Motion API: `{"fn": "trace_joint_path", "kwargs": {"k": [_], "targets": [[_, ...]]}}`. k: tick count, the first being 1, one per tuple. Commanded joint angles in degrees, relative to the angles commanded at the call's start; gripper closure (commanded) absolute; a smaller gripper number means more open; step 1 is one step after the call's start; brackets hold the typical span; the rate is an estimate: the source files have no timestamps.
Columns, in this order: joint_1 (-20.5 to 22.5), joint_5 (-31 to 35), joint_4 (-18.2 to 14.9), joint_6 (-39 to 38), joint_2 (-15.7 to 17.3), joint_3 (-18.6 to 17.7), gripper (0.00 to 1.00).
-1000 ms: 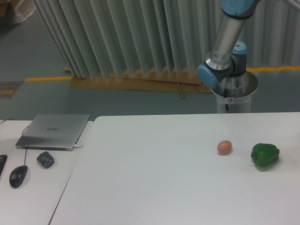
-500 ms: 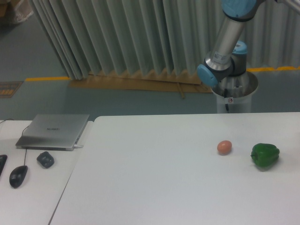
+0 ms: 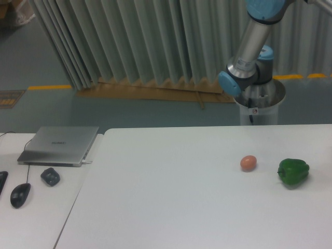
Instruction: Place the red pepper on the table
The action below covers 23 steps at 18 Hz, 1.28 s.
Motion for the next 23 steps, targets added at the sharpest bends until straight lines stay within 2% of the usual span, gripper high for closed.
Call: {"fn": "trace_joint_path", "kwargs": {"k": [5, 6, 10, 13, 16, 19, 23], "targets": [[-0.4, 1.9, -0.8, -0.5, 0.3, 1.1, 0.81], [-0.5, 1.8, -1.7, -1.0, 0.3, 1.3, 0.81], [-1.1, 1.3, -6.1, -2.7, 2.0, 2.2, 0.81], [-1.8, -0.6, -12.2, -6.2, 3.7, 4.7, 0.81], [-3.7, -3.9, -16.0, -11.3, 5.4, 5.5, 0.80], [-7.2, -4.8, -16.6, -18.3, 6.5, 5.6, 0.80], [-12.3, -5.4, -16.5, -28.3, 6.3, 6.2, 0.80]]}}
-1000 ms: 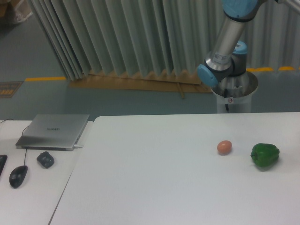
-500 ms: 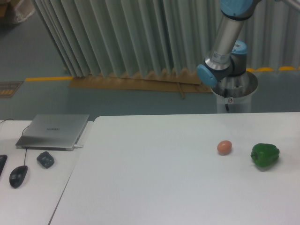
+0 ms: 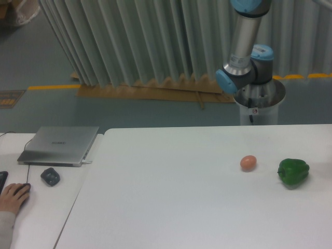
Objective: Place the red pepper on the table
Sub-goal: 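Carry the red bell pepper in the gripper toward the green pepper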
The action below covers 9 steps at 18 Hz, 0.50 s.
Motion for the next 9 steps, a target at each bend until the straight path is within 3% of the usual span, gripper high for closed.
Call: {"fn": "trace_joint_path", "kwargs": {"k": [7, 9], "targets": [[-7.1, -5.4, 0.7, -14.0, -0.2, 0.1, 0.80], [-8.7, -5.6, 3.2, -18.3, -0.7, 0.1, 0.80]]}}
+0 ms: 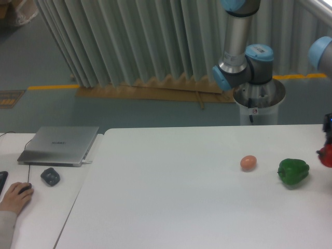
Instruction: Place the red pepper on the table
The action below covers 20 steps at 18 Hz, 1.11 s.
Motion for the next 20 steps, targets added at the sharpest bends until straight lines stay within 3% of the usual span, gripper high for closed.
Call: {"fn": "trace_joint_path", "kwargs": {"k": [3, 5, 9, 13, 20], "targets": [[-2.4, -0.5, 3.3, -5.9, -0.8, -0.3, 0.80], [-3.3, -0.1, 8.5, -7.7, -2.2, -0.3, 0.81], [-3.5, 0.3, 10.9, -7.8, -5.1, 0.0, 0.81], [-3.8, 3.4, 11.8, -7.7, -6.6, -0.2, 0.81], [-4.4, 5.3, 16.6, -7.8, -9.1, -0.5, 0.81]]}}
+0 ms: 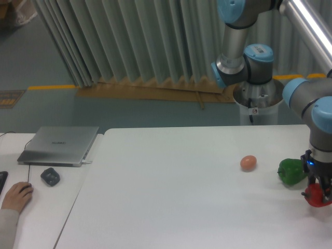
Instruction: Place the red pepper on the table
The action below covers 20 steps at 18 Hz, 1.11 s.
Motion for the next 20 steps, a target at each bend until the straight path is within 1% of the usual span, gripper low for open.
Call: {"fn": "trace_joint_path", "kwargs": {"k": [3, 5, 6, 7, 9, 10, 11, 15, 17, 19, 20], "targets": [[-0.6, 0.3, 0.7, -0.1, -0.9, 0.1, 0.80], [-1.1, 2.2, 0.9, -0.1, -0.9, -0.2, 0.80], [-1.4, 2.6, 0.9, -0.1, -1.1, -0.2, 0.75], [-1.4, 2.6, 0.9, 0.0, -1.0, -0.2, 0.67], [-1.4, 2.7, 1.1, 0.4, -1.0, -0.2, 0.23], [-1.5, 2.7, 1.1, 0.4, -1.0, -0.2, 0.09], [-1.5, 2.7, 1.1, 0.4, -1.0, -0.2, 0.00], [-1.7, 3.2, 1.0, 0.3, 0.0, -0.7, 0.00], [-2.5, 4.4, 0.8, 0.5, 2.2, -1.4, 0.00], [-2.7, 4.3, 0.6, 0.5, 3.4, -1.5, 0.00], [-2.9, 3.9, 0.6, 0.4, 4.6, -2.5, 0.00]]}}
